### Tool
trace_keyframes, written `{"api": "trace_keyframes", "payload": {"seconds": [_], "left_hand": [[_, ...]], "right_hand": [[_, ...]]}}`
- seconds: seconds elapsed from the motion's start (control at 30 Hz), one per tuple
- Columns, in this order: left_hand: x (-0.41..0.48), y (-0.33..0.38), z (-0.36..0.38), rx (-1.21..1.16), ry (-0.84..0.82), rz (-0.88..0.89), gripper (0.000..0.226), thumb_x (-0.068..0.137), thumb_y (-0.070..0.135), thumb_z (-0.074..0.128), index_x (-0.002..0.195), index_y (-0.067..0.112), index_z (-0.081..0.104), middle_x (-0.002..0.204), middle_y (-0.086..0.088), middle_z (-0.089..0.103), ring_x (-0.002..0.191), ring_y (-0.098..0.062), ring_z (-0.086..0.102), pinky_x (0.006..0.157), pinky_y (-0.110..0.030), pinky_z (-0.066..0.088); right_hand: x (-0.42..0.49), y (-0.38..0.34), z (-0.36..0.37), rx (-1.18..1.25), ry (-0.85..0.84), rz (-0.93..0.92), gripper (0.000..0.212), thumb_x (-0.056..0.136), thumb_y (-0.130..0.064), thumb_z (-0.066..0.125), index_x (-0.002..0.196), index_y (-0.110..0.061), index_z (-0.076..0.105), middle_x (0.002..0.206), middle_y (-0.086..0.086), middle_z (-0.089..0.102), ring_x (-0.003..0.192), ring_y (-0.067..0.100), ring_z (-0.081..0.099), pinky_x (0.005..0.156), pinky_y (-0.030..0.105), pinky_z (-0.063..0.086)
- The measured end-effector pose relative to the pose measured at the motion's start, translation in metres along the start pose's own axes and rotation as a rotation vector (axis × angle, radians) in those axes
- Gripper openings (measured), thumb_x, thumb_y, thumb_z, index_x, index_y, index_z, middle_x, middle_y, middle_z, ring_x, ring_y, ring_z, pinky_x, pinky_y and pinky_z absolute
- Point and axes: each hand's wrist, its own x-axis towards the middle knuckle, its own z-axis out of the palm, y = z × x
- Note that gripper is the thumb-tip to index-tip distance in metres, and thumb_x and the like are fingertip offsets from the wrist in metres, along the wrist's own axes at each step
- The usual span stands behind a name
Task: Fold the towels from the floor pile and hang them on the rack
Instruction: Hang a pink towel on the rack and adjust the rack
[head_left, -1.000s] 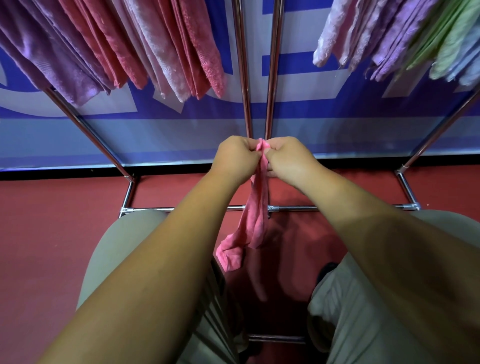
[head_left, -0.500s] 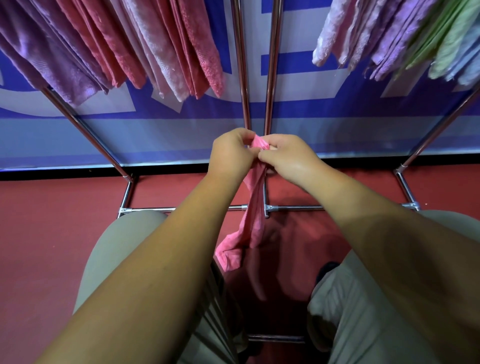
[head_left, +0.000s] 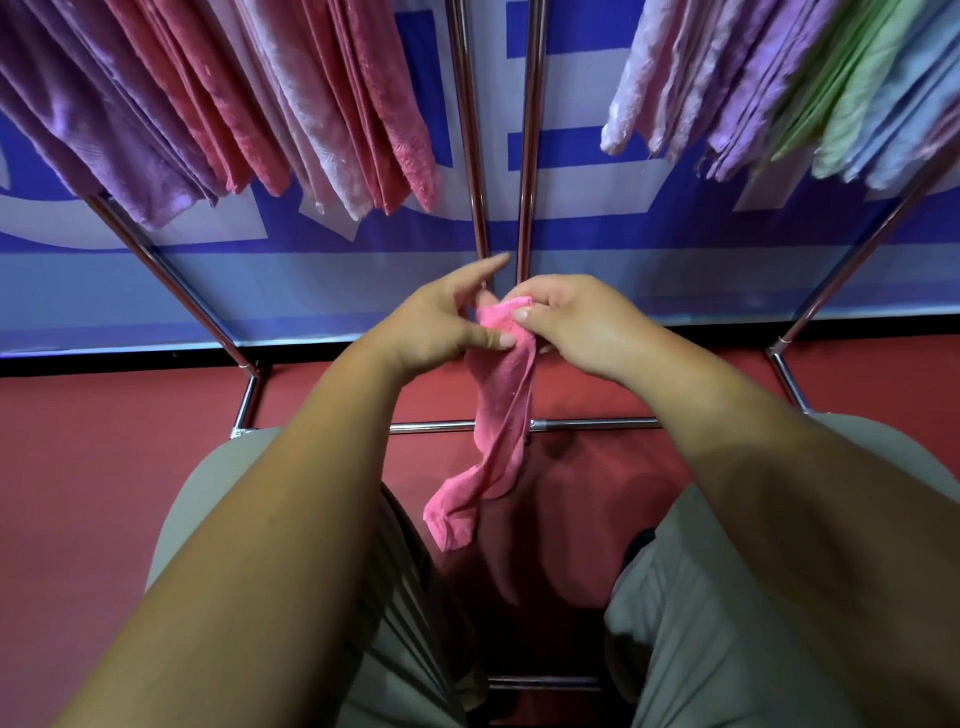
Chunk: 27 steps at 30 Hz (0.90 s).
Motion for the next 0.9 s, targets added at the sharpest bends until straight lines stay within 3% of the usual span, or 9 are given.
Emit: {"api": "trace_keyframes", "payload": {"seconds": [0.1,0.17,0.27,0.37,0.43,0.5,0.6,0.73,0.9], "left_hand": [[-0.016,0.002,0.000,0.086,-0.049,-0.020,0.053,0.077,0.012,0.094,0.125,0.026,0.075,0.103,-0.001,0.077,0.091,-0.011,0.068,0.094,-0.035,0.057],[-0.026,0.003,-0.002,0.141,-0.026,-0.077,0.024,0.077,0.021,0.096,0.095,0.023,0.080,0.088,0.006,0.073,0.080,-0.007,0.065,0.083,-0.031,0.054],[-0.038,0.011,-0.015,0.383,0.095,-0.086,0.037,0.072,0.045,0.097,0.067,0.023,0.068,0.086,0.003,0.060,0.076,-0.014,0.059,0.069,-0.031,0.047],[-0.055,0.029,-0.032,0.435,0.208,-0.013,0.047,0.075,0.048,0.095,0.072,0.015,0.061,0.086,-0.001,0.057,0.076,-0.017,0.057,0.067,-0.037,0.048],[-0.065,0.046,-0.043,0.165,0.192,0.014,0.038,0.080,0.032,0.094,0.077,0.016,0.060,0.078,0.004,0.059,0.072,-0.014,0.055,0.070,-0.035,0.047],[-0.073,0.066,-0.052,-0.041,0.212,0.074,0.023,0.084,0.018,0.090,0.084,0.019,0.067,0.078,0.003,0.061,0.079,-0.015,0.055,0.079,-0.037,0.044],[-0.082,0.108,-0.064,-0.149,0.370,0.159,0.012,0.092,0.007,0.080,0.093,0.019,0.079,0.082,0.003,0.071,0.081,-0.013,0.061,0.082,-0.038,0.049],[-0.093,0.167,-0.085,-0.227,0.462,0.235,0.016,0.099,0.020,0.074,0.111,0.024,0.084,0.091,-0.001,0.075,0.083,-0.018,0.061,0.079,-0.042,0.049],[-0.108,0.241,-0.112,-0.217,0.550,0.326,0.017,0.106,0.032,0.066,0.107,0.024,0.082,0.086,0.004,0.070,0.079,-0.015,0.060,0.073,-0.033,0.049]], "right_hand": [[-0.012,-0.005,-0.002,-0.092,0.014,-0.037,0.016,0.102,-0.023,0.063,0.103,-0.032,0.075,0.096,-0.009,0.076,0.089,0.010,0.068,0.083,0.033,0.054],[-0.019,-0.010,-0.005,-0.146,0.017,-0.053,0.014,0.102,-0.026,0.062,0.102,-0.035,0.073,0.096,-0.010,0.075,0.092,0.010,0.068,0.087,0.035,0.054],[-0.029,-0.024,-0.020,-0.214,0.076,-0.077,0.012,0.103,-0.027,0.061,0.104,-0.033,0.071,0.099,-0.010,0.074,0.095,0.013,0.067,0.085,0.033,0.051],[-0.041,-0.044,-0.039,-0.171,0.191,-0.070,0.012,0.104,-0.025,0.061,0.105,-0.031,0.072,0.085,-0.012,0.073,0.082,0.007,0.066,0.072,0.026,0.045],[-0.045,-0.059,-0.052,-0.124,0.249,-0.072,0.014,0.104,-0.022,0.059,0.103,-0.029,0.071,0.065,-0.012,0.069,0.060,0.004,0.065,0.060,0.022,0.046],[-0.047,-0.076,-0.064,-0.053,0.285,-0.064,0.018,0.106,-0.017,0.055,0.102,-0.027,0.070,0.058,-0.005,0.070,0.049,0.006,0.066,0.054,0.020,0.051],[-0.046,-0.106,-0.083,0.129,0.322,-0.087,0.027,0.107,-0.005,0.053,0.096,-0.026,0.065,0.064,0.009,0.071,0.057,0.016,0.073,0.058,0.031,0.061],[-0.049,-0.159,-0.112,0.251,0.400,-0.176,0.032,0.100,0.011,0.055,0.090,-0.019,0.064,0.072,0.012,0.069,0.056,0.010,0.072,0.055,0.025,0.061],[-0.059,-0.230,-0.152,0.266,0.542,-0.234,0.014,0.096,-0.004,0.071,0.097,-0.017,0.066,0.075,0.001,0.068,0.048,-0.003,0.060,0.052,0.018,0.052]]}}
